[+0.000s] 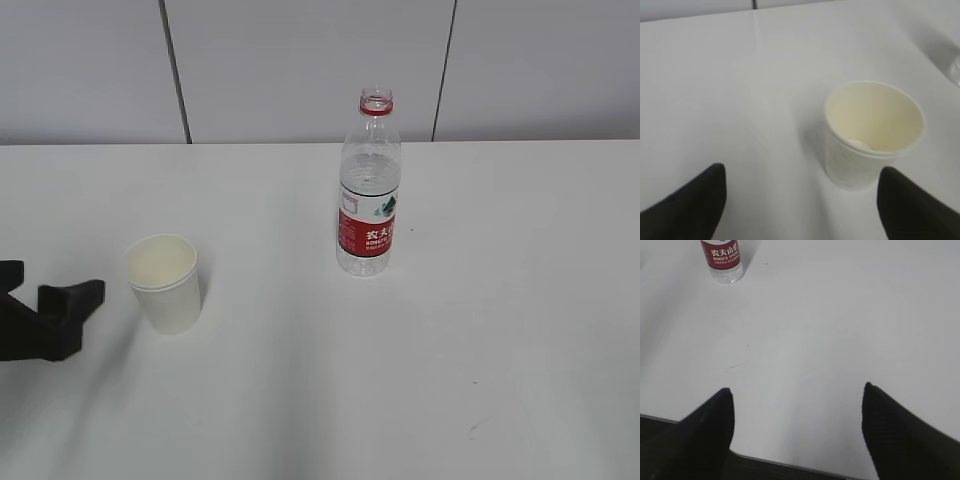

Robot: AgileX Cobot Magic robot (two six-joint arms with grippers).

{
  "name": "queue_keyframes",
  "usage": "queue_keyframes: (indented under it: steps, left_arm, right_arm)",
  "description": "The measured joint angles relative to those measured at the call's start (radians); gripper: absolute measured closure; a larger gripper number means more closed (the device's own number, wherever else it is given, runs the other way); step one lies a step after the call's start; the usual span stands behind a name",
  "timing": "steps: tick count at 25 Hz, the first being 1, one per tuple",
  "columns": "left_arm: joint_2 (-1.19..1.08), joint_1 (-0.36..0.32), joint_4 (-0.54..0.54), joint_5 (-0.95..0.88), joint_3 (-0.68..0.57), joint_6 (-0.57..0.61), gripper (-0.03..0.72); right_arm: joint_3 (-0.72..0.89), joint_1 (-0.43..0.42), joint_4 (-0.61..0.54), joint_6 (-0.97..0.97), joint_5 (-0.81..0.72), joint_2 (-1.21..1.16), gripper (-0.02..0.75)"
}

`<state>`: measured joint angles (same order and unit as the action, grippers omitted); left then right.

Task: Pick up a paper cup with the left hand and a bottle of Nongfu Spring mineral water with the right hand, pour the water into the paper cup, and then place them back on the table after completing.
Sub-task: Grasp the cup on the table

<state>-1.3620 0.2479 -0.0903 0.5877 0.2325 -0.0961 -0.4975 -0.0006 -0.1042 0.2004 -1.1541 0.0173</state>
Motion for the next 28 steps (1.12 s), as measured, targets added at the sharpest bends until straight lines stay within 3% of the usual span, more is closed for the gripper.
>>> queue_keyframes:
  steps: [4,16,28]
  left_arm:
    - [-0.085,0.054,-0.059,0.064,0.0,0.0,0.125]
    - [-0.384,0.057,-0.155,0.486,0.008,0.0,0.125]
    - [-0.513,0.057,-0.156,0.54,0.057,0.0,0.115]
  right_arm:
    - [0.0,0.0,0.0,0.0,0.0,0.0,0.15]
    - [0.0,0.0,0.0,0.0,0.0,0.0,0.15]
    - [0.0,0.0,0.0,0.0,0.0,0.0,0.15]
